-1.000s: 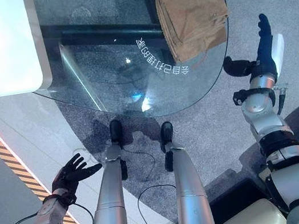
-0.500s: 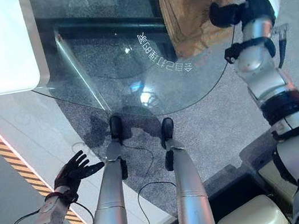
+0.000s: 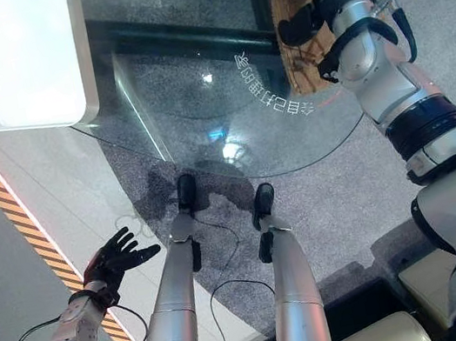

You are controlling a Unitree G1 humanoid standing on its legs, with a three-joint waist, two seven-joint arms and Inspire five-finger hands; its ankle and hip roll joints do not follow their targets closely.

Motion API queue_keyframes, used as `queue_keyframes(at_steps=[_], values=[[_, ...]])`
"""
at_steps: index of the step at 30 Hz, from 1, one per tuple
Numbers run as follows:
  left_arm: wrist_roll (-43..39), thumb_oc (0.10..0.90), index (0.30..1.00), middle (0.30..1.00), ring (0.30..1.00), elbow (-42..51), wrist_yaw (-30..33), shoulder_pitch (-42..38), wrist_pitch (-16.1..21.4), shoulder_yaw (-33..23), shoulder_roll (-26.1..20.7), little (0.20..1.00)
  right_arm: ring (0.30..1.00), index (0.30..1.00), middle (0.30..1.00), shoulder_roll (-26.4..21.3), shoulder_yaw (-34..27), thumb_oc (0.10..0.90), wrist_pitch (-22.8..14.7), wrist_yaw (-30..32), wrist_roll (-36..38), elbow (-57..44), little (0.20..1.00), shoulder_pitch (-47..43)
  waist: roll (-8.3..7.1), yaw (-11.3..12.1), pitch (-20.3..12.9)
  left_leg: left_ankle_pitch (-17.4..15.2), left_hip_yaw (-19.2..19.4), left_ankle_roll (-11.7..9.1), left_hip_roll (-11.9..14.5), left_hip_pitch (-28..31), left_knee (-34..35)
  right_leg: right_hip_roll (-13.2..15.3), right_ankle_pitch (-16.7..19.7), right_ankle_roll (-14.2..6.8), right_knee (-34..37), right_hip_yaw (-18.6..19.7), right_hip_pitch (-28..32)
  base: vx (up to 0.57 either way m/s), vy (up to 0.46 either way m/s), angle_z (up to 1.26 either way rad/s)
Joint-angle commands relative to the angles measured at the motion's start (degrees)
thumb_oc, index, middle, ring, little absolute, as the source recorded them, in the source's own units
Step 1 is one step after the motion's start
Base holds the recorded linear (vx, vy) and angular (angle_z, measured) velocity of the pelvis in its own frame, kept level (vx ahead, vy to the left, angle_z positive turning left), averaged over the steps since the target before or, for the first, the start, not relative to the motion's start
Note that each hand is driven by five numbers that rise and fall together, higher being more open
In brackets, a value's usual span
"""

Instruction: Wipe the table with a cloth and put it in the basket.

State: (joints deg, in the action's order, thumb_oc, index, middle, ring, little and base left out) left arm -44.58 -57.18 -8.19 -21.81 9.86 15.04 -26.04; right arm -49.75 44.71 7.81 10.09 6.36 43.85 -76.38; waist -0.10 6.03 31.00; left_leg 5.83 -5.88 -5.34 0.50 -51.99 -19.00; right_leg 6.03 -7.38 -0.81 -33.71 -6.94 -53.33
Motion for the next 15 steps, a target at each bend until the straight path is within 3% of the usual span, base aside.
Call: queue_keyframes(at_steps=[1,6,15], values=[[0.7,0.8,0.9,0.9,0.9,1.3,0.1,5.9,-0.6,-0.3,-3.0,0.9,0.9,0.9,0.9,-6.3,3.2,0.8,1.0,0.0,-2.8,0.1,0.9,-7.8,0.64,-0.3,-1.2,-9.1,5.1,3.6,-2.7,1.2,-7.4,-2.8,3.1,0.7,7.9,-3.7,3.9,0.0,0.0,0.0],[1.0,0.8,0.9,0.9,0.9,1.7,0.0,6.1,-0.8,-0.2,-3.1,0.9,0.9,0.9,0.9,-6.6,5.3,0.8,2.0,-1.6,-6.7,1.4,0.9,-9.3,0.82,0.0,-1.2,-8.6,4.9,3.7,-2.9,1.1,-7.0,-2.9,3.3,0.7,8.1,-3.7,3.6,0.0,0.0,0.0],[1.3,0.8,0.9,0.9,0.9,3.0,0.4,6.2,-1.7,0.3,-3.5,0.9,0.9,0.9,0.9,-6.7,9.3,0.8,0.4,-5.0,-13.7,0.0,0.9,-12.1,1.05,0.4,-1.2,-8.2,4.5,3.7,-3.2,0.3,-7.2,-2.7,3.5,0.7,7.7,-3.8,2.7,0.0,0.0,0.0]])
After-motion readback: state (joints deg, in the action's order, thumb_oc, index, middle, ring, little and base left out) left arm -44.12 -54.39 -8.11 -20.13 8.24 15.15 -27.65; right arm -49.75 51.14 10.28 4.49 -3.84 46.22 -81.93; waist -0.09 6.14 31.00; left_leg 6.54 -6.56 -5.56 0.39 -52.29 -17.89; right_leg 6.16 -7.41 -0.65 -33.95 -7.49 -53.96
